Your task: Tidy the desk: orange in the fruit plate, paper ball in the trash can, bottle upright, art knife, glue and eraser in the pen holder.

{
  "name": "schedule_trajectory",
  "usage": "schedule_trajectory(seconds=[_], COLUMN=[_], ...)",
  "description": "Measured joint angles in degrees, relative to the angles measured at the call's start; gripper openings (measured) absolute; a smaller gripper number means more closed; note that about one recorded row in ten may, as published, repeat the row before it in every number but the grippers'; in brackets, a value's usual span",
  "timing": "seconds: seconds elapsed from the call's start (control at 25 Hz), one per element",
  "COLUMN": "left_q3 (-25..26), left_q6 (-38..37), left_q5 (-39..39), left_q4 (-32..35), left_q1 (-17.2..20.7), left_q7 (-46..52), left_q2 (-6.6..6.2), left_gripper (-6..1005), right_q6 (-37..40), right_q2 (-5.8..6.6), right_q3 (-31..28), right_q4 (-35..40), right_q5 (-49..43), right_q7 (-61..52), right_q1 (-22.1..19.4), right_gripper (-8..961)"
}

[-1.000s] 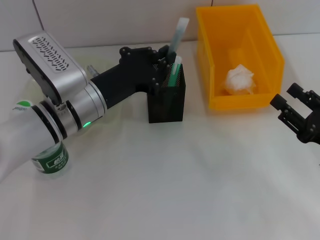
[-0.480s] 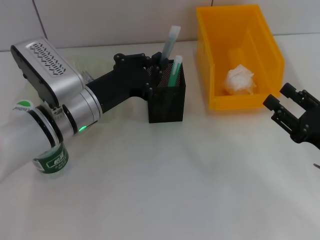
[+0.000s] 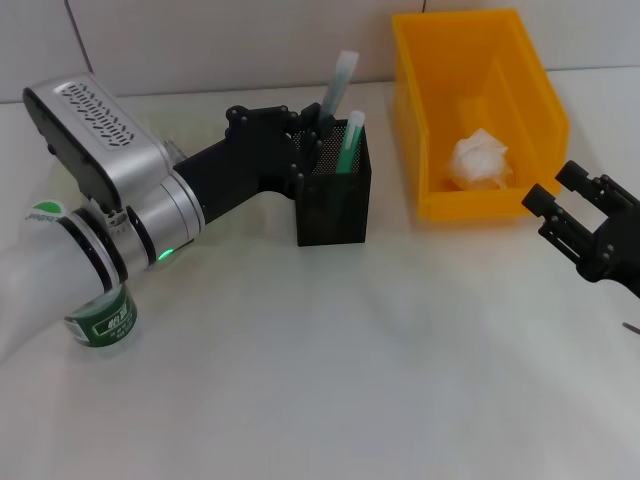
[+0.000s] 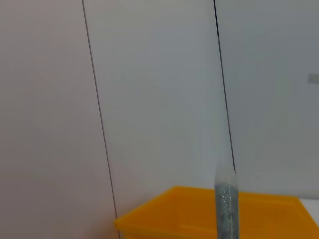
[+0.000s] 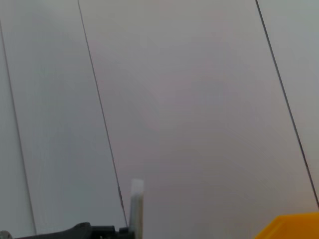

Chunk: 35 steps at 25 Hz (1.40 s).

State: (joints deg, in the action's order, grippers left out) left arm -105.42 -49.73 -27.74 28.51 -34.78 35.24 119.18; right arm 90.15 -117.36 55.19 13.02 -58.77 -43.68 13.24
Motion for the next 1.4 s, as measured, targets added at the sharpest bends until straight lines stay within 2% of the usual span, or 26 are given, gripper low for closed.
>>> schedule_trajectory(seconds=[0.24, 0.52, 0.6, 0.72, 0.76, 0.84, 0.88, 1.0, 1.08, 1.16, 1.24, 1.28, 1.36, 1.4], left_q3=[-0.6, -0.7, -0.6, -0.5, 0.6, 3.2, 4.9, 9.4, 10.6, 14.7, 16.1, 19.0, 20.1, 21.1], left_q6=[2.6, 1.8, 0.9, -0.1, -5.5, -13.7, -18.3, -28.3, -30.7, -36.0, -36.8, -37.3, -37.4, -37.4], left_q5=[0.1, 0.5, -1.3, -2.7, -7.7, -13.4, -16.3, -24.6, -26.8, -34.2, -36.8, -43.2, -45.2, -46.7], left_q4=[0.4, 2.5, 4.4, 5.5, 8.8, 10.7, 11.2, 11.8, 11.8, 11.8, 11.7, 10.4, 9.3, 8.0], left_q1=[-0.4, 0.7, 2.0, 3.0, 7.0, 10.6, 12.3, 15.6, 16.5, 19.7, 20.8, 22.2, 22.4, 22.4], left_q7=[0.5, 3.3, 8.2, 10.3, 15.2, 18.5, 20.1, 22.8, 23.1, 22.9, 22.7, 22.4, 22.2, 21.7], left_q2=[0.00, -0.02, -0.35, -0.54, -1.38, -2.39, -2.97, -4.26, -4.59, -4.98, -4.94, -4.74, -4.71, -4.70], left_gripper=[167, 383, 485, 623, 658, 728, 763, 781, 793, 804, 816, 822, 834, 834], right_q6=[-0.1, 0.0, 0.4, 0.7, 0.8, 0.9, 1.0, 1.4, 2.6, 4.7, 5.3, 5.8, 7.5, 7.5], right_q2=[-0.05, -0.06, -0.06, 0.08, 0.46, 0.69, 0.83, 1.10, 1.18, 1.62, 1.89, 2.10, 2.98, 2.98], right_q3=[0.0, -0.1, -0.3, -0.1, 0.1, 0.1, 0.0, -0.2, -0.2, -0.3, -0.3, -0.3, -0.3, -0.3], right_q4=[0.0, 0.0, 0.1, 1.0, 2.2, 3.1, 3.9, 6.6, 8.2, 9.6, 9.8, 9.9, 10.1, 10.1], right_q5=[-0.7, -0.7, -0.7, -1.1, -2.8, -4.3, -5.5, -9.0, -12.7, -18.9, -20.7, -22.0, -27.1, -27.1], right_q7=[0.0, 0.0, -0.1, -1.5, -3.6, -5.1, -6.3, -8.7, -9.4, -11.1, -12.2, -13.1, -15.9, -15.9], right_q1=[0.3, 0.4, 0.4, 0.4, 0.4, 0.4, 0.4, 0.3, 0.3, 1.1, 1.5, 1.8, 3.3, 3.3], right_gripper=[609, 609, 609, 608, 608, 629, 640, 671, 711, 770, 829, 829, 829, 829])
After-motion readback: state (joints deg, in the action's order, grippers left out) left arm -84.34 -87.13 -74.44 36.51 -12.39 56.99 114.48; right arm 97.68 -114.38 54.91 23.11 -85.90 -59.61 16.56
